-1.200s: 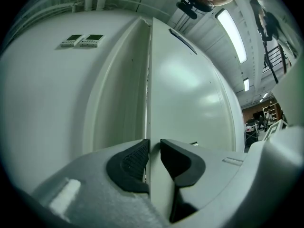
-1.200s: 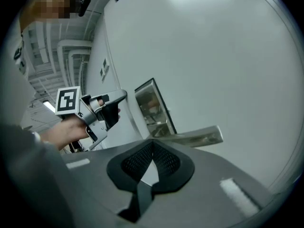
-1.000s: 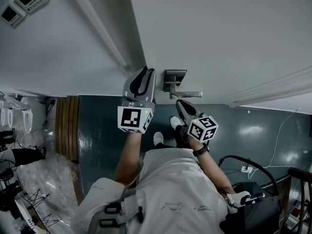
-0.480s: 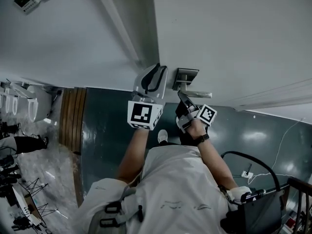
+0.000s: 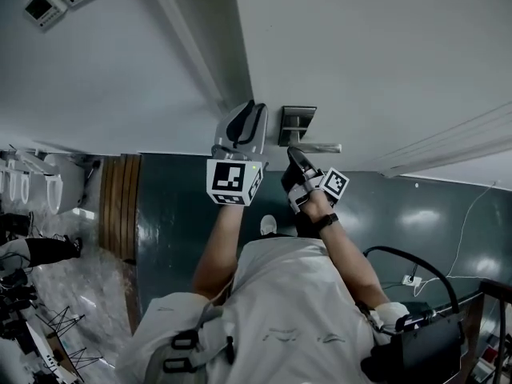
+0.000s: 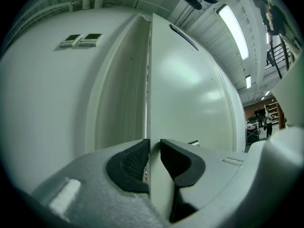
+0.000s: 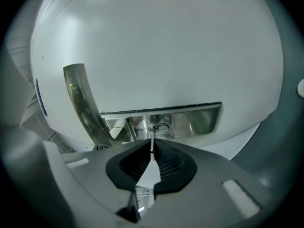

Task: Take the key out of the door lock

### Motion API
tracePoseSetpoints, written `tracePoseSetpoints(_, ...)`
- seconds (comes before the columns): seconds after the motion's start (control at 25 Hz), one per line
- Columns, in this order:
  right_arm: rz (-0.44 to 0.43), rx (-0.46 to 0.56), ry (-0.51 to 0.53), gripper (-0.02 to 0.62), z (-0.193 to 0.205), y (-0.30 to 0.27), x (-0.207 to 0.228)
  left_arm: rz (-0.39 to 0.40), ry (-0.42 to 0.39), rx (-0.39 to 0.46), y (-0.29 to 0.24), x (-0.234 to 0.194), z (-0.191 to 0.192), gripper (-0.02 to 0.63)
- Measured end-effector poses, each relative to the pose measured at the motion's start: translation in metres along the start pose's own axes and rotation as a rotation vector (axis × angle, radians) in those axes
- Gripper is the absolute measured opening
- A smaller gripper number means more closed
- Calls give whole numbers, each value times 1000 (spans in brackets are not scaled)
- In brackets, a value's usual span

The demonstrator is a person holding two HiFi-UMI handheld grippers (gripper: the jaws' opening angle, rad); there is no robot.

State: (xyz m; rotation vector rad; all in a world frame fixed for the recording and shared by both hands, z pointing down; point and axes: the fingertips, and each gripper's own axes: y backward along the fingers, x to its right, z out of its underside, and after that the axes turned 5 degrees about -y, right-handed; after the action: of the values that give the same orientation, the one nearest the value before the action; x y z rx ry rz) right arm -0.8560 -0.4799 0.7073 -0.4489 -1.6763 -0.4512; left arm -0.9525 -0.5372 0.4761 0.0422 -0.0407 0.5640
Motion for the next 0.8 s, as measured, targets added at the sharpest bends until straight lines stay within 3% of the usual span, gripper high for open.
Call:
tracePoseSetpoints(0.28, -14, 55, 15, 22, 6, 9, -4, 12, -3, 7, 1, 1, -1, 81)
tracePoseSetpoints(0.52, 26, 41, 33, 23, 37, 74, 4, 17, -15, 21, 0, -2, 0, 76)
tracePoseSetpoints(0.64, 80, 44, 165, 23, 35, 93, -19, 14, -31, 7, 7, -5, 4, 2)
tracePoseSetpoints(0.8, 174, 11, 503, 23, 28, 108, -68, 14, -22, 2, 35, 13, 6, 0)
